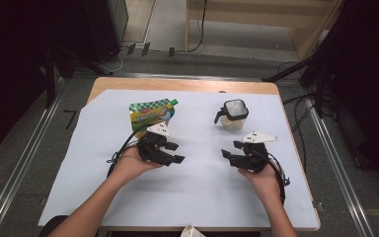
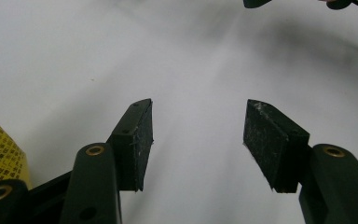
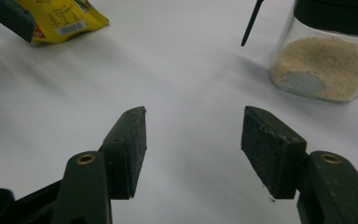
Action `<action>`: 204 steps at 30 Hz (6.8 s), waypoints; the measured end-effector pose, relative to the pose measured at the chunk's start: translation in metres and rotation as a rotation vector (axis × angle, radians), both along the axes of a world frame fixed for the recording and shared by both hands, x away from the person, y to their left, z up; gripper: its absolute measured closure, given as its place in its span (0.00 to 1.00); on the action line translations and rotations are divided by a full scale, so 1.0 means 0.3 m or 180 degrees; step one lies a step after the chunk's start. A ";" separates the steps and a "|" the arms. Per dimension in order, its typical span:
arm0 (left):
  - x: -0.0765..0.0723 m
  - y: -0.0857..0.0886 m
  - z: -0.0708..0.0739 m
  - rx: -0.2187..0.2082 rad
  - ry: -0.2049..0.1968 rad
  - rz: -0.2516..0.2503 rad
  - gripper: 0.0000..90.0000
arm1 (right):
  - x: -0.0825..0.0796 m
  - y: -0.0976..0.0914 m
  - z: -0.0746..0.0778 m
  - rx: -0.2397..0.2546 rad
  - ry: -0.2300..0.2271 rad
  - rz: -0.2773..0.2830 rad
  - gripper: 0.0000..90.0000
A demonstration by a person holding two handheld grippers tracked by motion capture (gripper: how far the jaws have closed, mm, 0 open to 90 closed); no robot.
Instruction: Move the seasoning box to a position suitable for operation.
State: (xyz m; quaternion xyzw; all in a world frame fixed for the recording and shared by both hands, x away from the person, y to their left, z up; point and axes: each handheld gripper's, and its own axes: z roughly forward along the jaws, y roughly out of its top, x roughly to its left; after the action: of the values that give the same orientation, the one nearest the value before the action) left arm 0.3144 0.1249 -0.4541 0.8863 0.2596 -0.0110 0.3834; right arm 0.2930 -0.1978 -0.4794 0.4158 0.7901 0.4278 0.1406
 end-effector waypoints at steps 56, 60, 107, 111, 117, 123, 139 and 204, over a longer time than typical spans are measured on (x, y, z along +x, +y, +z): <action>-0.009 -0.019 0.005 -0.0070 0.0132 -0.0118 0.48 | 0.025 -0.010 0.033 0.0025 -0.0022 -0.0204 0.38; -0.013 -0.023 0.004 -0.0075 0.0124 -0.0139 0.48 | 0.062 -0.024 0.034 0.0042 -0.0036 -0.0306 0.34; -0.074 0.010 -0.016 -0.0052 0.0183 -0.0070 0.48 | 0.431 -0.011 -0.107 -0.0011 -0.0093 -0.0836 0.13; -0.080 0.016 -0.019 -0.0051 0.0189 -0.0046 0.48 | 0.444 -0.005 -0.117 -0.0005 -0.0104 -0.0842 0.12; -0.088 0.020 -0.021 -0.0042 0.0192 -0.0036 0.47 | 0.458 -0.001 -0.127 0.0005 -0.0134 -0.0835 0.12; -0.096 0.021 -0.025 -0.0044 0.0203 -0.0011 0.47 | 0.464 0.011 -0.139 -0.0091 -0.0209 -0.0819 0.12; -0.093 0.035 -0.023 -0.0053 0.0187 0.0008 0.47 | 0.459 0.009 -0.143 -0.0092 -0.0282 -0.0880 0.16; 0.015 -0.007 0.009 -0.0211 0.0268 -0.0076 0.69 | 0.055 0.127 -0.039 0.0043 -0.0179 -0.0125 0.17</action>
State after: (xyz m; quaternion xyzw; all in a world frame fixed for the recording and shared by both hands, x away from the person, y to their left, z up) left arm 0.3189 0.1229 -0.4514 0.8749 0.2644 -0.0614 0.4011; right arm 0.3094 -0.1597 -0.4912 0.4199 0.7747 0.4418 0.1683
